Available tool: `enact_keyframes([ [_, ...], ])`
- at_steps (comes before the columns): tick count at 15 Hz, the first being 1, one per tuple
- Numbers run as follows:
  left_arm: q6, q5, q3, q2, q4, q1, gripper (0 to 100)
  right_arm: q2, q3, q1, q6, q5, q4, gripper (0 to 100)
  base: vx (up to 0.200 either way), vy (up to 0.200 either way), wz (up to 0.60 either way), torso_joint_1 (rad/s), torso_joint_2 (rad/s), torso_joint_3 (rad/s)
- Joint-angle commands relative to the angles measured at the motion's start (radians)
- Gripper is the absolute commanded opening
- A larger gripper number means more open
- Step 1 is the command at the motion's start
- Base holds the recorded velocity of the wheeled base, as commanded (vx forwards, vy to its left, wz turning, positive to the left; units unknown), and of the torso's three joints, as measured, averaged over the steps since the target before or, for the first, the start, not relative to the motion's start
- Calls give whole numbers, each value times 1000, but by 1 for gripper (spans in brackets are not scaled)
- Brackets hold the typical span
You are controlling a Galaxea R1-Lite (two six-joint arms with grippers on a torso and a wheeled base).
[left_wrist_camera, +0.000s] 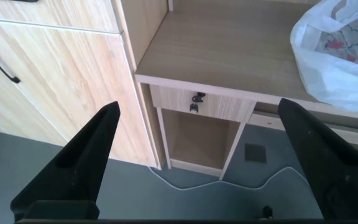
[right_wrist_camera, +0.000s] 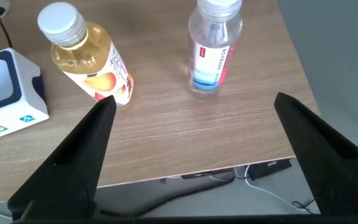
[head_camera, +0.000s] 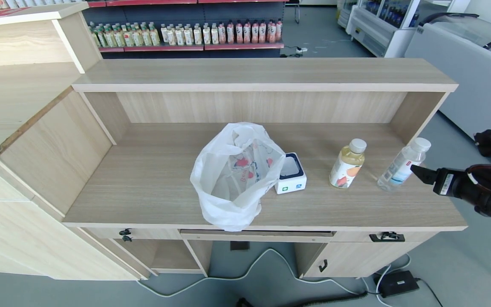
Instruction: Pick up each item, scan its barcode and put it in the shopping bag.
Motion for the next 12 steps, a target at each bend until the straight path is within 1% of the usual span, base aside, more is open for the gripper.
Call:
enact_keyframes([
  [1,-1,1,0,0,0,0,100,150,3,63,34,1,-73,100,0,0,0,0,0,0],
  [3,-1,0,0,0,0,-2,100,217,-19,115,52,-5,-136,100,0,0,0,0,0,0],
  [4,-1,1,0,0,0,0,100,229,-29,123,52,-13,-140,100,0,0,0,0,0,0],
  [7,-1,0,0,0,0,0,100,289,-80,149,54,-99,-142,100,0,0,0,0,0,0],
  [8,-1,1,0,0,0,0,100,322,-106,172,58,-171,-142,100,0,0,0,0,0,0],
  [10,-1,0,0,0,0,0,100,340,-120,200,86,-186,-144,100,0,0,0,0,0,0],
  [12,-1,1,0,0,0,0,100,372,-178,232,98,-186,-144,100,0,0,0,0,0,0],
])
